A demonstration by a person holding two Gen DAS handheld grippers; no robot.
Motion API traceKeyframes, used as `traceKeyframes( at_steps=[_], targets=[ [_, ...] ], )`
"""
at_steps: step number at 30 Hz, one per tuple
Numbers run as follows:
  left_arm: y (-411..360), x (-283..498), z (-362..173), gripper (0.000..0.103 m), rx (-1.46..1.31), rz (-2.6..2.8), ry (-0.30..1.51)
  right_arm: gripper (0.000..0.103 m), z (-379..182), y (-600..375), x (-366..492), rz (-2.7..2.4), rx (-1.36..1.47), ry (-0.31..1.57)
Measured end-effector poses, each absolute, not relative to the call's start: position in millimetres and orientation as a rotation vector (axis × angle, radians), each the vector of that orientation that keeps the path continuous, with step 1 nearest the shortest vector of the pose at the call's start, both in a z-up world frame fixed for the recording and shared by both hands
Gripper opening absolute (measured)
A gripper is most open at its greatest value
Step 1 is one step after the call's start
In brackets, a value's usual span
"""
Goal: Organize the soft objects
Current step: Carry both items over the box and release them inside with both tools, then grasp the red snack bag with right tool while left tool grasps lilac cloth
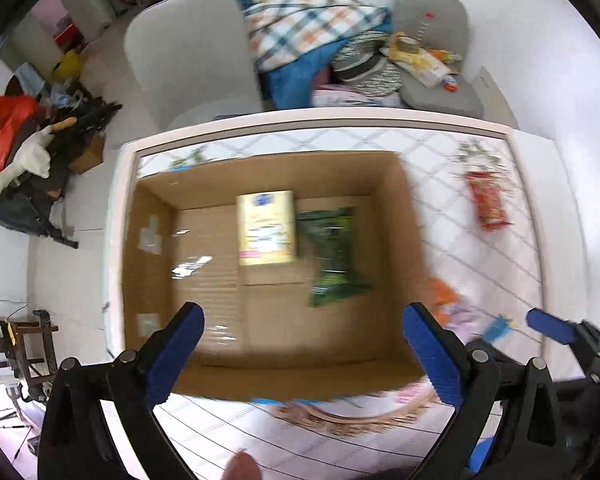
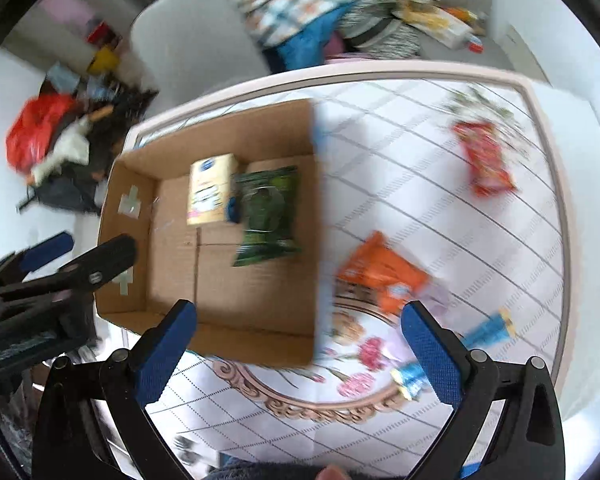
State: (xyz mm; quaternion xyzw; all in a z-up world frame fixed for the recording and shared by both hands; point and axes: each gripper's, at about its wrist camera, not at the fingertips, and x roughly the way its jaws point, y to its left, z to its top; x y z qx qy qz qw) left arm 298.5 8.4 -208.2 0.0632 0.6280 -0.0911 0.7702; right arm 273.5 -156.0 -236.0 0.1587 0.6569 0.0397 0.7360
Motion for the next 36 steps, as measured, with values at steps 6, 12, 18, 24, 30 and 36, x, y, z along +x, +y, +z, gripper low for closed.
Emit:
traceKeyframes(
  at_steps=[6, 12, 18, 24, 30, 36],
  targets=[
    [-94.9, 305.9, -237.7, 0.102, 0.164, -0.255, 1.436, 0.103, -259.5, -282.1, 267.0, -0.023, 0.512, 1.494],
    [-166.3, 338.9, -312.9, 0.102, 0.236, -0.121, 1.538, 0.103, -324.4, -359.1, 334.1, -0.021, 0.444, 1.564],
    [-184.7, 355.7, -346.4, 0.102, 0.230, -0.033, 1.566, 0.093, -401.6, -368.4, 412.1, 0.027, 0.360, 1.650],
    [-212.3, 353.3, -355.1, 0.102, 0.390, -0.066, 1.534, 0.058, -441.4, -365.6, 436.3, 0.047, 0.309, 1.734],
    [-240.6, 311.4, -343.1, 0.102, 0.539, -0.209, 1.504, 0.050, -415.2, -383.3, 402.0, 0.038, 0.237, 1.723],
    [-254.2, 234.5, -357.1, 0.097, 0.754, -0.324, 1.514, 0.050, -374.2, -424.4, 315.0, 0.009, 0.320, 1.671]
  ],
)
